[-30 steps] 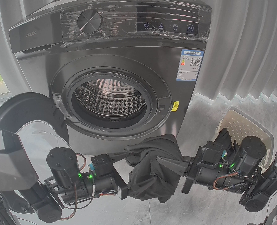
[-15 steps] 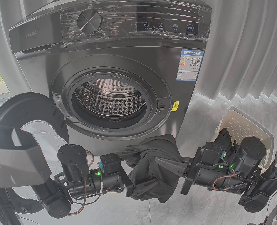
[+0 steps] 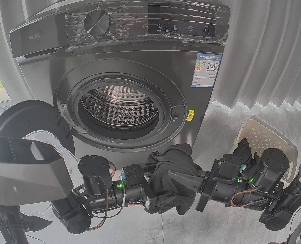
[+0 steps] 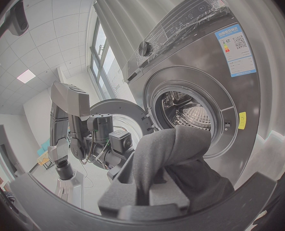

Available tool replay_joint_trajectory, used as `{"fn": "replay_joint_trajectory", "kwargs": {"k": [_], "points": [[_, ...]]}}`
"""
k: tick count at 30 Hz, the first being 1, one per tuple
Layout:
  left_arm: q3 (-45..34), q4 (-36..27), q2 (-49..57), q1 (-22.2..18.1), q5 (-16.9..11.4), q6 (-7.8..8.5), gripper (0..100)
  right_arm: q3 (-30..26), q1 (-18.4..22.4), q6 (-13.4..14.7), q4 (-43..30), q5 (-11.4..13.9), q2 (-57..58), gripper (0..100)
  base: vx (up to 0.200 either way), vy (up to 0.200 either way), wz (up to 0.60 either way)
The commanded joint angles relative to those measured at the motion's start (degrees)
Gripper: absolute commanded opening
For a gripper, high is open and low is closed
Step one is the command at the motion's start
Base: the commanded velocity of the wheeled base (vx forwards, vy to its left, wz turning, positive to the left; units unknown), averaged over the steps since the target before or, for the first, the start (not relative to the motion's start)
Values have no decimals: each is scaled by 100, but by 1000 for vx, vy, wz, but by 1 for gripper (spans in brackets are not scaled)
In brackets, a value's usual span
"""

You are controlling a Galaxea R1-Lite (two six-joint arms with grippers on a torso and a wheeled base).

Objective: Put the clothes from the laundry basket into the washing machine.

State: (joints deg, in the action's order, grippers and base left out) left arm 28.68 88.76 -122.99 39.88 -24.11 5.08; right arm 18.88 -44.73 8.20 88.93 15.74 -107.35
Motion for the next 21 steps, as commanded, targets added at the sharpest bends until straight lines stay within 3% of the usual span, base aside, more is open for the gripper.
{"fn": "replay_joint_trajectory", "kwargs": {"k": [1,11,17,21], "points": [[14,10,-14,20,3,-7,0,1,8,6,1,-1,-5,0,0,0,0],[-153,19,399,126,12,-51,0,28,96,32,10,-1,-5,0,0,0,0],[-592,10,979,64,126,-78,0,54,386,58,1,-9,-84,0,0,0,0],[-873,10,1242,64,144,-113,0,54,359,58,1,-9,-111,0,0,0,0]]}}
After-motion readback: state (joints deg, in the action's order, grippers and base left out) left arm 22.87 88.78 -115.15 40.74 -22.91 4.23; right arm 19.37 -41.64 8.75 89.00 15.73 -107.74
